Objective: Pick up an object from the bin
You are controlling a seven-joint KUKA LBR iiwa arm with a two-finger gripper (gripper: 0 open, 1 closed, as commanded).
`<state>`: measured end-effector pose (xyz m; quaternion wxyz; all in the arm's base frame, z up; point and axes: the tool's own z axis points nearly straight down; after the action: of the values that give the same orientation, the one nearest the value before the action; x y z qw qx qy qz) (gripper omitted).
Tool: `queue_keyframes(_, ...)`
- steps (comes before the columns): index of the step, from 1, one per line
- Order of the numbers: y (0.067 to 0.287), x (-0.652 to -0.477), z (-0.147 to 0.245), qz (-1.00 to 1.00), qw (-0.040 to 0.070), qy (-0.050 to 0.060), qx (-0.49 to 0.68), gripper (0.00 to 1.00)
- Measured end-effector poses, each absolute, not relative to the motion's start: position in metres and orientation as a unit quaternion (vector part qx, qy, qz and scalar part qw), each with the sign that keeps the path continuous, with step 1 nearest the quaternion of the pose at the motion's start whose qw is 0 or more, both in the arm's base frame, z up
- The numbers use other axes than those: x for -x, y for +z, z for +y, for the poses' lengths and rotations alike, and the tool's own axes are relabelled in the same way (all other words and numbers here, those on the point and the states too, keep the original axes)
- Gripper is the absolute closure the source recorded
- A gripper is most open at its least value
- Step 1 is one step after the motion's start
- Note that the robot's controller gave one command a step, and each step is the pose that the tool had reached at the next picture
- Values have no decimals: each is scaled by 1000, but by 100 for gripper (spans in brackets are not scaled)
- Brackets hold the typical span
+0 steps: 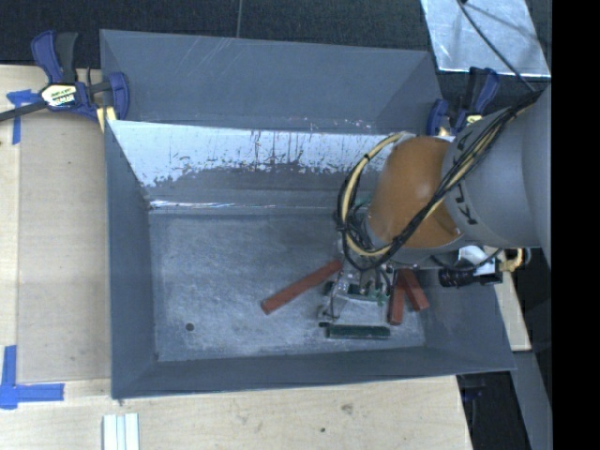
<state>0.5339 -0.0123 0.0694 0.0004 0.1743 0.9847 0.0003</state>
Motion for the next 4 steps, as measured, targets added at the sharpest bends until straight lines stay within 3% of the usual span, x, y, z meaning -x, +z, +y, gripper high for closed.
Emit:
queue_keyframes(1, 71, -535, -13, 985, 2, 0, -174, 100)
queue_keyframes(2, 162, -530, -22, 984, 5, 1, -175, 100)
queue_keyframes(3, 157, -528, -22, 985, 1, 0, -175, 0)
queue_keyframes(4, 72, -599, -11, 992, 1, 0, -124, 0)
